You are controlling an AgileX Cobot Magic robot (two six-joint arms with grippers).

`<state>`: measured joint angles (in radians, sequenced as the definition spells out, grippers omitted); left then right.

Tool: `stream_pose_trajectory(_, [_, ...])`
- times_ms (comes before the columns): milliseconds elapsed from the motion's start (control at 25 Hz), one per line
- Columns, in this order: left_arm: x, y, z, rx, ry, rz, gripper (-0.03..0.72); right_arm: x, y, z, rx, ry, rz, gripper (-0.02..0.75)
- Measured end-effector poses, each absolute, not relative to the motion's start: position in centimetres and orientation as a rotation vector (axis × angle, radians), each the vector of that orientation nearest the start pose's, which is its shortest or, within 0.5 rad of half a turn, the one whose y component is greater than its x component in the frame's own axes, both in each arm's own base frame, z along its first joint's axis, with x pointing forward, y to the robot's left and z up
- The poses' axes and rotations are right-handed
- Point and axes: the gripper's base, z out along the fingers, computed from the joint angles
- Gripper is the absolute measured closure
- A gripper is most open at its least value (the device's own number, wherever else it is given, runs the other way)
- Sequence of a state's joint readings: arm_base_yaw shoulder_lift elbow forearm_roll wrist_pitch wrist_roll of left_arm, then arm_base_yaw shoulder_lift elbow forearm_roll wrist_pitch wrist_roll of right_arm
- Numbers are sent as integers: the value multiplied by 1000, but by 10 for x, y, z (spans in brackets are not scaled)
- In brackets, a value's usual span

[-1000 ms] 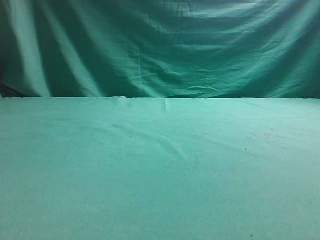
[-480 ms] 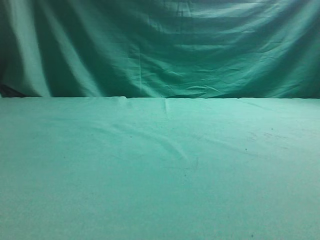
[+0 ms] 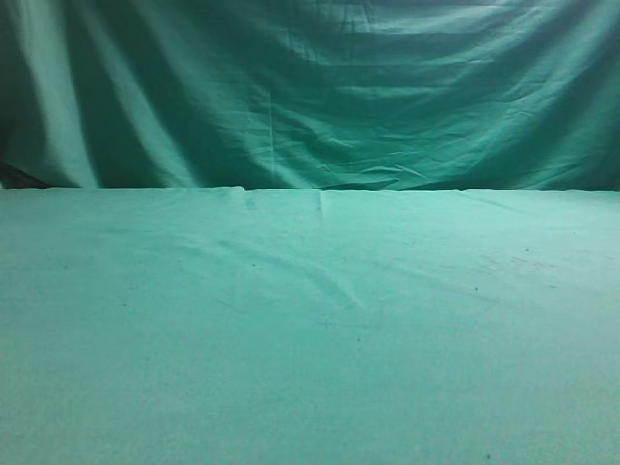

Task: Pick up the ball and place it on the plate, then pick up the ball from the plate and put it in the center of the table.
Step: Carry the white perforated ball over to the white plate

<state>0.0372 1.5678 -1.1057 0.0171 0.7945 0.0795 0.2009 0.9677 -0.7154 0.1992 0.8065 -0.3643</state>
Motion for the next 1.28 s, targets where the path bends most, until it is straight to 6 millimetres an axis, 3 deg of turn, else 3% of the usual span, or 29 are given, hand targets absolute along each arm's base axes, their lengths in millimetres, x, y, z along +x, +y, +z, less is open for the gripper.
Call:
stream_pose_trajectory(200, [316, 15, 249, 89, 2730, 85, 363, 200, 59, 279, -572, 2539, 136, 738])
stream_pose_trajectory(400, [322, 18, 239, 126, 2750, 133, 363, 215, 75, 265, -631, 2550, 146, 738])
stream_pose_trajectory(720, [333, 26, 217, 130, 2778, 253, 363, 221, 82, 260, -653, 2539, 151, 738])
stream_pose_trajectory(1120, [343, 29, 208, 115, 2731, 285, 363, 221, 82, 260, -653, 2539, 151, 738])
stream_pose_trajectory(1280, [343, 29, 208, 109, 2726, 283, 154, 221, 82, 260, -651, 2540, 153, 738])
